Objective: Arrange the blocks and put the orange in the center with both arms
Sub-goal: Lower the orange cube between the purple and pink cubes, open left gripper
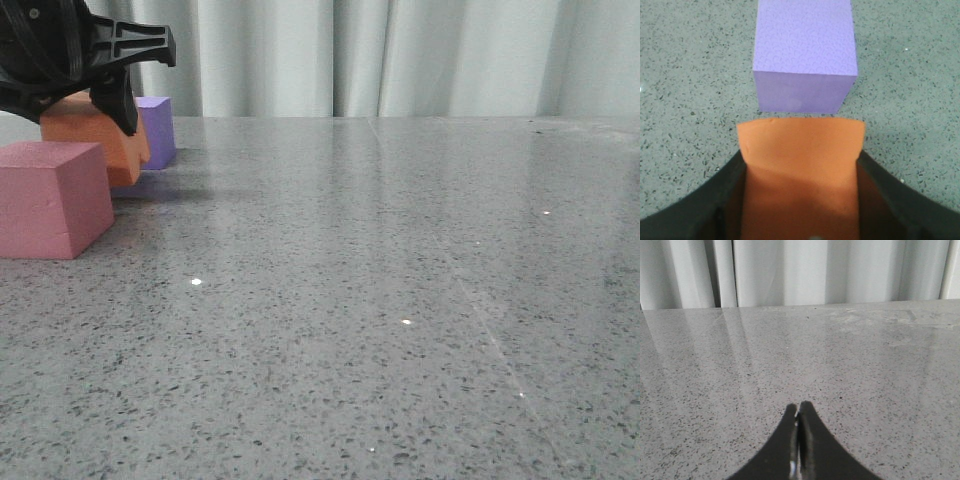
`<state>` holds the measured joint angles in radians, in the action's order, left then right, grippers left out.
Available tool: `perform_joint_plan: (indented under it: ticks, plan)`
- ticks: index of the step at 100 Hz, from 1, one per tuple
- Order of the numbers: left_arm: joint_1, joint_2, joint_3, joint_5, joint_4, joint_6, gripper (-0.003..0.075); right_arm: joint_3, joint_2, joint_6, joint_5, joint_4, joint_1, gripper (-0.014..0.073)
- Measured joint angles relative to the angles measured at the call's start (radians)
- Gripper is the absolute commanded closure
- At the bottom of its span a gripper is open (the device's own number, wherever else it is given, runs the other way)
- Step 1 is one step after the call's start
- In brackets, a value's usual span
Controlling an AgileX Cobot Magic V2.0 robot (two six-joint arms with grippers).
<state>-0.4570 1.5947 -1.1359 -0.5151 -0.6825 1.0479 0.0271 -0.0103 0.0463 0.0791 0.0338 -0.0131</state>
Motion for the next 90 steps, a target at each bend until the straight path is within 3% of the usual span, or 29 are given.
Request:
perform_joint_plan:
  ticks: [32, 44, 66, 90]
  plan:
    - [0.0, 0.022, 0.005, -0.015, 0.001, -0.025, 0.0626, 0.0, 0.0, 0.0, 0.0, 0.0, 0.0, 0.0662]
    - [0.0, 0.024, 0.005, -0.011, 0.001, -0.043, 0.0526, 0.0, 0.0, 0.0, 0.0, 0.0, 0.0, 0.0662]
    - [0.0, 0.026, 0.005, -0.002, 0.001, -0.051, 0.0268, 0.0, 0.0, 0.0, 0.0, 0.0, 0.0, 0.0662]
    - [0.0, 0.033, 0.005, 0.029, 0.001, -0.053, 0.0244, 0.0, 0.0, 0.0, 0.0, 0.0, 0.0, 0.0662]
